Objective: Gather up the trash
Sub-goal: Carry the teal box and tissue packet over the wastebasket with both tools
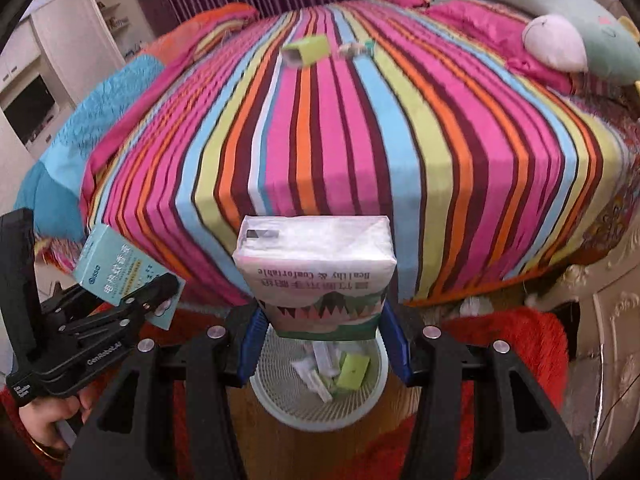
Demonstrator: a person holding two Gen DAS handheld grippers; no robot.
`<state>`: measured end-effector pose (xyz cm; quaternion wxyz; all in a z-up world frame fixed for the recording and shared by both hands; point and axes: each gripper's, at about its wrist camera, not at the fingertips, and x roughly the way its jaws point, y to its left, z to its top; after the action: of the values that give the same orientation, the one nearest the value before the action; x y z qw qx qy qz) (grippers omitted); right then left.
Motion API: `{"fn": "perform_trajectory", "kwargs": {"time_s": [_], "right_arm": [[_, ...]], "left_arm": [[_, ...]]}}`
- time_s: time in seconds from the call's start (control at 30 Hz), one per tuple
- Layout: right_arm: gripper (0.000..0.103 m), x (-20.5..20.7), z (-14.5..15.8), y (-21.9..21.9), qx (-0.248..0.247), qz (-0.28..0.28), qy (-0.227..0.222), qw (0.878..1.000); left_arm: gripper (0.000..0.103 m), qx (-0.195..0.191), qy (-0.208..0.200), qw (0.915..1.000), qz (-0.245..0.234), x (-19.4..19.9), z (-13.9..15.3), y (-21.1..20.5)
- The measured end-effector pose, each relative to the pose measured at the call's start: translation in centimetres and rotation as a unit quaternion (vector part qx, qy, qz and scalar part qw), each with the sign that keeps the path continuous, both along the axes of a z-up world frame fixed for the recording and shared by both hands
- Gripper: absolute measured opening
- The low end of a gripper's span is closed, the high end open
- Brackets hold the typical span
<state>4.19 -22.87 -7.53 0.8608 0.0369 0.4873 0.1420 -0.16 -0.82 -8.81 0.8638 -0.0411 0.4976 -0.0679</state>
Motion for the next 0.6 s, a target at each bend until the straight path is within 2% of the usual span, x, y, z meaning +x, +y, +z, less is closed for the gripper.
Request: {"fn": "perform_trajectory", "kwargs": {"time_s": [0.1, 0.2, 0.23, 0.33, 0.5, 0.53, 0.6], "right_arm": [[0.049, -0.4, -1.7, 0.3, 0.000, 0.004, 0.028, 1.000], [0.049, -0.2, -3.7, 0.4, 0.010, 0.003, 0.074, 0.997], [0.049, 0.0, -5.2, 0.4, 0.016, 0.000, 0.105, 0.994], [0.049, 0.4, -6.7, 0.3, 0.024, -0.005, 0.137, 0.990], [0.049, 0.6, -11.6, 0.6, 0.037, -0.023, 0.232, 0.972], [0.049, 0.6, -11.9, 0.7, 0.037, -0.024, 0.238, 0.970], [0.049, 0.8, -13.8, 1.0, 0.046, -0.033, 0.275, 0.960]], "left_arm": [[0.048, -0.002, 0.017, 0.9998, -0.009, -0.5, -1.2, -0.5], [0.048, -0.012, 0.055, 0.9983, -0.016, -0.5, -3.4, -1.0], [0.048, -0.016, 0.066, 0.9976, -0.017, -0.5, -4.0, -1.1], [0.048, -0.022, 0.107, 0.9939, -0.015, -0.2, -6.5, -1.2], [0.048, -0.038, 0.173, 0.9841, 0.001, 0.5, -10.4, -1.0], [0.048, -0.040, 0.187, 0.9816, 0.003, 0.7, -11.3, -1.1], [0.048, -0.046, 0.212, 0.9761, 0.004, 1.1, -12.9, -1.3]]}}
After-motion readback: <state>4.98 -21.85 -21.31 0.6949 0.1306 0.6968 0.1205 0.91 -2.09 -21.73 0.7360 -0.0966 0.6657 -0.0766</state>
